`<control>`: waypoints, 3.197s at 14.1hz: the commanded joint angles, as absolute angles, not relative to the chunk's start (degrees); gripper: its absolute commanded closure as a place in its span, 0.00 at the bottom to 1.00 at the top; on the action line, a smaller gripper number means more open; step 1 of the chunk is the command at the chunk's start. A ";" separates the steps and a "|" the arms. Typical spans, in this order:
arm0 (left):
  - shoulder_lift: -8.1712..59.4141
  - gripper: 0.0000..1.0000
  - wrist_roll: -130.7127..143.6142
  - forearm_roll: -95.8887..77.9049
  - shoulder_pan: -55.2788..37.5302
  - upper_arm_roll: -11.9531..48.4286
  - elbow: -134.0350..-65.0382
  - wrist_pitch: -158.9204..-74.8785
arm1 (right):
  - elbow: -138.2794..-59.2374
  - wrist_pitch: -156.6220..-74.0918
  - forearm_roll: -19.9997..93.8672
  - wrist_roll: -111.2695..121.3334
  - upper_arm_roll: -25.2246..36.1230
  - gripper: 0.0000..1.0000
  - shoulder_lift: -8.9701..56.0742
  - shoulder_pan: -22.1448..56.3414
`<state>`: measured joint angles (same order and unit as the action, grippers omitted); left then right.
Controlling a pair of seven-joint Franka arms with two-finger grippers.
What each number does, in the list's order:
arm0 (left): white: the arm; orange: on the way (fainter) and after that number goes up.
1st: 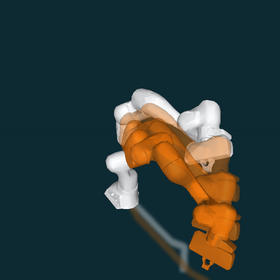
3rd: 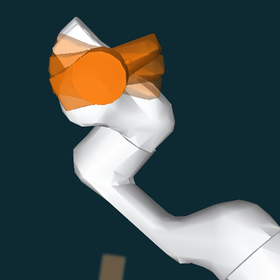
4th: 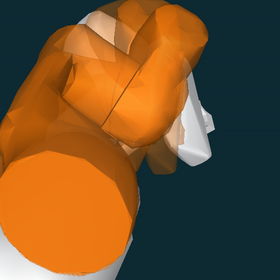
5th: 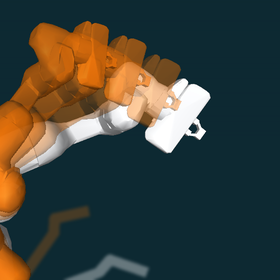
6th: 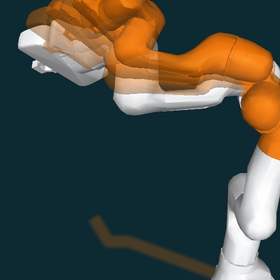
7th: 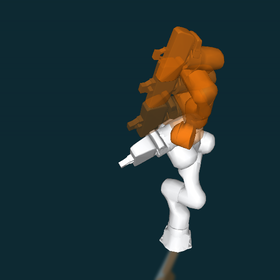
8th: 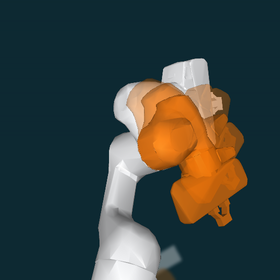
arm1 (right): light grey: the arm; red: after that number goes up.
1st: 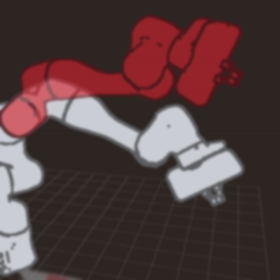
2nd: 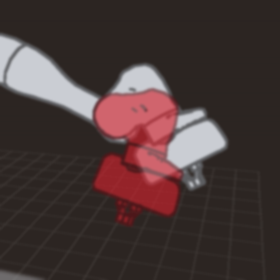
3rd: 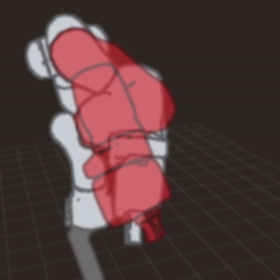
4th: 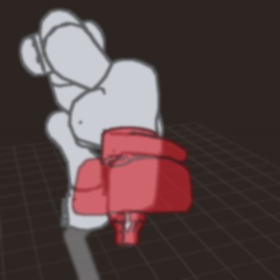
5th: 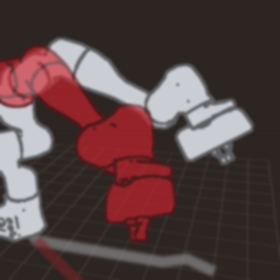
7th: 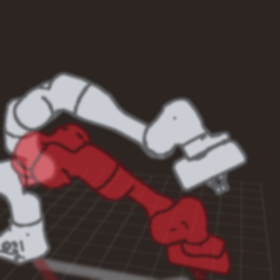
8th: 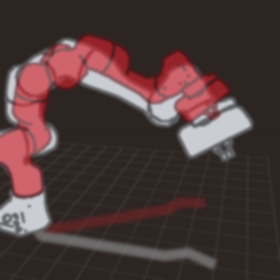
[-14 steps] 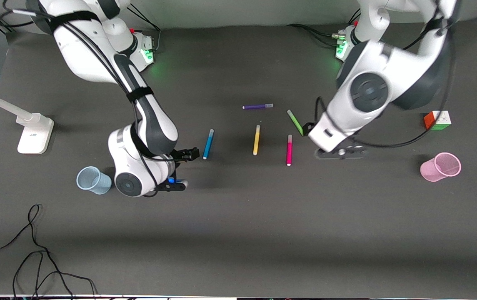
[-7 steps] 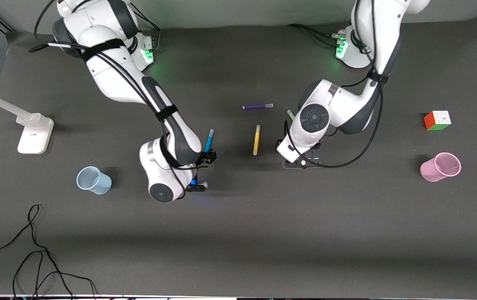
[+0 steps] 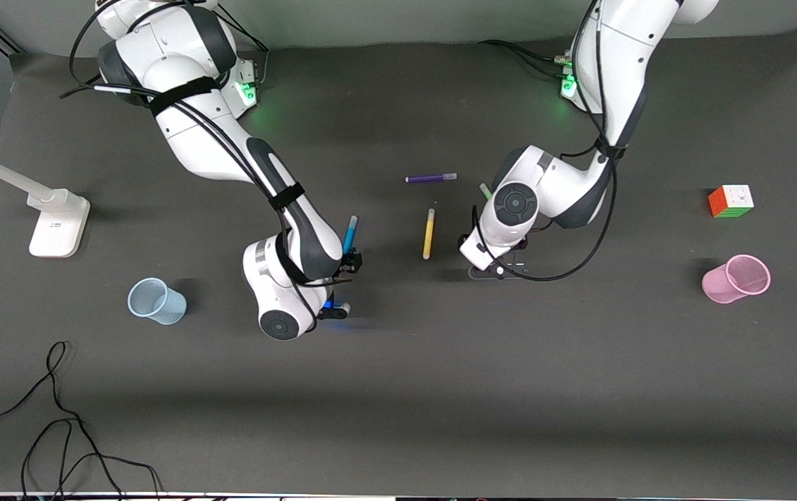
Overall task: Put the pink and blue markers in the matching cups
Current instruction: 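Reach the right gripper to the blue marker while the left gripper reaches the pink marker, then grasp and lift the blue marker while the left gripper grasps the pink marker, then carry the blue marker to the blue cup while the left gripper carries pink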
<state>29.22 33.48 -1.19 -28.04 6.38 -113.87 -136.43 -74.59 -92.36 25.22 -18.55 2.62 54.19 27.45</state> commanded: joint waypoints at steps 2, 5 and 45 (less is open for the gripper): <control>31.20 0.20 34.28 -1.14 -29.18 5.89 -114.87 -141.84 | -72.33 -91.23 26.37 -21.53 3.08 0.36 55.98 27.69; 31.64 0.47 34.28 -1.14 -29.88 5.89 -114.87 -142.56 | -72.33 -91.23 26.19 -22.41 3.08 0.36 56.34 27.77; 18.98 1.00 -102.57 9.75 21.36 4.83 -102.66 -127.18 | -128.02 -152.70 -6.84 -26.81 33.30 1.00 2.30 29.36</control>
<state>19.27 -99.79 8.77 21.50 4.76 -101.80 -126.63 -117.79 -143.27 -4.12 -27.50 30.71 8.47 28.03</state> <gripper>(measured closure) 0.824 0.828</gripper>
